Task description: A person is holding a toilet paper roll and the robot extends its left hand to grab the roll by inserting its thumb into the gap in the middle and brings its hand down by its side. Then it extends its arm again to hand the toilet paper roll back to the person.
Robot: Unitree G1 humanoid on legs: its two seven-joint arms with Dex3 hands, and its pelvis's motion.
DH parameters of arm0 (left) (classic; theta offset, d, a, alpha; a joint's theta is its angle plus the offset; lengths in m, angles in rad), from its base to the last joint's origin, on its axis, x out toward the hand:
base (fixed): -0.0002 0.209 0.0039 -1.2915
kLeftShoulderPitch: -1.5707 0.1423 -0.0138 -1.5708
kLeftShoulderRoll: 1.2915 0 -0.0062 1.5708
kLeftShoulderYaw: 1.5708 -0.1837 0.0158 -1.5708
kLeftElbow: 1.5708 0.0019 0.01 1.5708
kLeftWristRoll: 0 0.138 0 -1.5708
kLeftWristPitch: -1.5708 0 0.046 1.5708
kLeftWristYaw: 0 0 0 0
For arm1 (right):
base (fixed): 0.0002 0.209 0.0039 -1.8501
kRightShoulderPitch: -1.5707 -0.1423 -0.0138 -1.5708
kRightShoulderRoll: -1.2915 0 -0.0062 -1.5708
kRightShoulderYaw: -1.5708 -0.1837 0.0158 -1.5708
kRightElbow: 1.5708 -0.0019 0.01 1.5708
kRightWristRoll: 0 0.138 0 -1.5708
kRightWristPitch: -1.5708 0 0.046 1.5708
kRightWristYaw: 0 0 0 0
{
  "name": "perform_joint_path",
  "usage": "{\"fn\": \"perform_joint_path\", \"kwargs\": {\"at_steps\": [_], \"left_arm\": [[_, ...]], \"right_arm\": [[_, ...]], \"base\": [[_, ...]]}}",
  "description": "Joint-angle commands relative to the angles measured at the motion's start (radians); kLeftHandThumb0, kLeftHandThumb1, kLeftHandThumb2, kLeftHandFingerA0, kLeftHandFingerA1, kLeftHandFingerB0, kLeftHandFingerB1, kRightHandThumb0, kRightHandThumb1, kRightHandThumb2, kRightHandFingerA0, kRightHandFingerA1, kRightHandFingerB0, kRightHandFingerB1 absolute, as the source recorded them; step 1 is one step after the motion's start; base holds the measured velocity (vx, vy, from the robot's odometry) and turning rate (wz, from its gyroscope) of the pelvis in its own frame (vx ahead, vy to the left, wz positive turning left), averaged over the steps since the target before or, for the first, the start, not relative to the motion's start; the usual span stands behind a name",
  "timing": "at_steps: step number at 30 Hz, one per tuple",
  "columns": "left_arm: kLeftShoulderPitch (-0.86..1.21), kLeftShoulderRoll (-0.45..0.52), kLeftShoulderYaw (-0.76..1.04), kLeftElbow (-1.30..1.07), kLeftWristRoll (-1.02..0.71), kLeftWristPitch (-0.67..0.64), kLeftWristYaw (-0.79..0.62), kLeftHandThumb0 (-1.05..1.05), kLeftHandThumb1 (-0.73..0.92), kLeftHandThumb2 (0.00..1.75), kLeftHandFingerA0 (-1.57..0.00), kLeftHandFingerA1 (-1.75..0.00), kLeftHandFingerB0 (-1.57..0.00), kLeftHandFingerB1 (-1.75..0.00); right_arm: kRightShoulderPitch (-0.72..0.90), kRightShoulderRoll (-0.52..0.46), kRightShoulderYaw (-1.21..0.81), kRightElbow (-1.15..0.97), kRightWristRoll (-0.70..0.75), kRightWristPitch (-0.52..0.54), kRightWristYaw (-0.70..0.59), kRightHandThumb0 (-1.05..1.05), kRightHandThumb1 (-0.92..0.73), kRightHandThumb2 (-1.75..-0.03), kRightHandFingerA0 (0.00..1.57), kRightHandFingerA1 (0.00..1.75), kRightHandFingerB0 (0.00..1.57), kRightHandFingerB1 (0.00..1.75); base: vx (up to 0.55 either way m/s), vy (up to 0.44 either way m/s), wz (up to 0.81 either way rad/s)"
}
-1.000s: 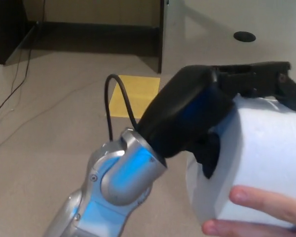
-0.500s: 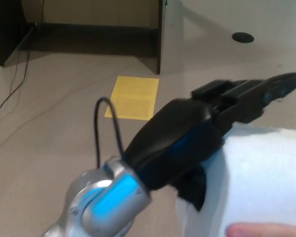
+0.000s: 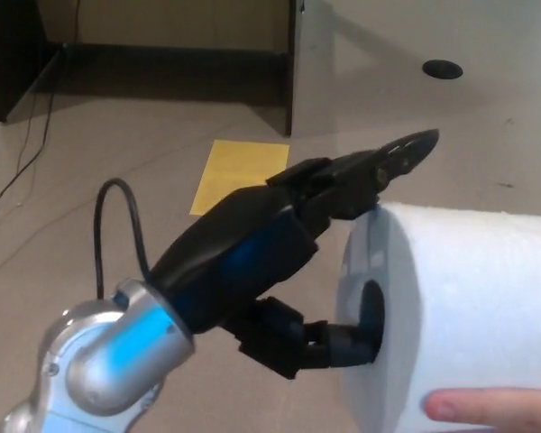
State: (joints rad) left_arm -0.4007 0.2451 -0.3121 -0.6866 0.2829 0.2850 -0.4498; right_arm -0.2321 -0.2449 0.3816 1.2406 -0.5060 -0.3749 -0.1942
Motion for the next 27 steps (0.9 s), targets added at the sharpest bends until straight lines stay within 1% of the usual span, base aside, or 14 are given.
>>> {"fn": "perform_joint_path", "kwargs": {"at_steps": [1,3,6,7,9,10,12,14,16,18,20,22,26,27], "left_arm": [[0.05,0.03,0.023,-0.004,-0.073,-0.031,-0.04,-0.66,0.4,0.77,0.0,-0.13,0.0,-0.04],[0.074,0.043,0.046,-0.004,-0.108,-0.043,-0.053,-0.65,0.41,0.75,0.0,-0.07,0.0,-0.01],[0.097,0.085,0.113,-0.033,-0.15,-0.023,-0.081,-0.62,0.39,0.74,0.0,-0.06,0.0,-0.04],[0.104,0.094,0.136,-0.035,-0.169,-0.023,-0.088,-0.61,0.42,0.53,0.0,-0.17,0.0,-0.04],[0.127,0.109,0.196,-0.03,-0.229,-0.038,-0.104,-0.61,0.41,0.52,0.0,-0.18,0.0,-0.03],[0.14,0.117,0.238,-0.031,-0.273,-0.025,-0.12,-0.56,0.36,0.73,0.0,-0.09,0.0,-0.05],[0.176,0.126,0.315,-0.027,-0.341,-0.015,-0.138,-0.54,0.35,0.72,0.0,-0.07,0.0,-0.07],[0.272,0.145,0.388,-0.008,-0.356,-0.089,-0.146,-0.58,0.37,0.73,0.0,-0.06,0.0,-0.06],[0.336,0.143,0.441,0.006,-0.404,-0.111,-0.161,-0.57,0.38,0.71,0.0,-0.01,0.0,-0.03],[0.441,0.121,0.516,0.044,-0.451,-0.142,-0.169,-0.51,0.35,0.7,0.0,-0.08,0.0,-0.08],[0.524,0.101,0.574,0.093,-0.474,-0.206,-0.175,-0.51,0.37,0.69,-0.03,-0.16,0.0,0.0],[0.571,0.089,0.616,0.144,-0.484,-0.237,-0.172,-0.5,0.37,0.7,-0.04,-0.19,0.0,-0.02],[0.68,0.06,0.673,0.351,-0.423,-0.397,-0.133,-0.42,0.31,0.7,0.0,-0.21,0.0,-0.16],[0.734,0.043,0.682,0.485,-0.391,-0.482,-0.113,-0.42,0.33,0.65,0.0,-0.14,0.0,-0.02]], "right_arm": [[0.012,-0.016,-0.002,-0.006,0.0,0.003,-0.012,-0.38,-0.72,-0.62,0.72,0.62,0.56,0.44],[0.006,-0.015,0.001,-0.006,-0.004,0.009,-0.013,-0.39,-0.73,-0.62,0.72,0.6,0.55,0.44],[0.003,-0.019,-0.002,-0.006,-0.001,0.005,-0.009,-0.38,-0.73,-0.62,0.72,0.64,0.56,0.45],[0.004,-0.02,-0.004,-0.007,0.001,0.002,-0.009,-0.38,-0.72,-0.62,0.72,0.63,0.56,0.45],[0.006,-0.019,-0.005,-0.008,0.001,0.003,-0.013,-0.38,-0.72,-0.62,0.72,0.62,0.57,0.45],[-0.003,-0.017,-0.004,-0.006,-0.001,0.012,-0.01,-0.39,-0.72,-0.62,0.71,0.6,0.56,0.44],[-0.013,-0.02,-0.008,-0.003,0.004,0.01,-0.001,-0.39,-0.72,-0.62,0.71,0.62,0.56,0.45],[-0.003,-0.024,-0.012,-0.005,0.008,0.001,-0.001,-0.38,-0.72,-0.62,0.73,0.66,0.57,0.46],[-0.001,-0.025,-0.012,-0.002,0.008,-0.004,-0.001,-0.38,-0.72,-0.62,0.73,0.67,0.57,0.46],[0.0,-0.032,-0.003,0.003,-0.002,-0.002,-0.002,-0.38,-0.73,-0.61,0.74,0.68,0.56,0.45],[0.015,-0.042,-0.006,0.0,0.0,-0.005,-0.003,-0.39,-0.73,-0.62,0.73,0.63,0.56,0.45],[0.017,-0.047,-0.01,0.0,0.004,-0.005,0.001,-0.38,-0.73,-0.62,0.73,0.6,0.56,0.44],[0.014,-0.049,-0.013,0.005,0.008,-0.011,-0.006,-0.39,-0.72,-0.62,0.73,0.61,0.55,0.45],[0.031,-0.051,-0.011,0.003,0.006,-0.011,-0.008,-0.39,-0.73,-0.62,0.72,0.6,0.54,0.45]], "base": [[0.0,0.0,0.0],[0.0,0.0,0.0],[0.0,0.0,0.0],[0.0,0.0,0.0],[0.0,0.0,0.0],[0.0,0.0,0.0],[0.0,0.0,0.0],[0.0,0.0,0.0],[0.0,0.0,0.0],[0.0,0.0,0.0],[0.0,0.0,0.0],[0.0,0.0,0.0],[0.0,0.0,0.0],[0.0,0.0,0.0]]}}
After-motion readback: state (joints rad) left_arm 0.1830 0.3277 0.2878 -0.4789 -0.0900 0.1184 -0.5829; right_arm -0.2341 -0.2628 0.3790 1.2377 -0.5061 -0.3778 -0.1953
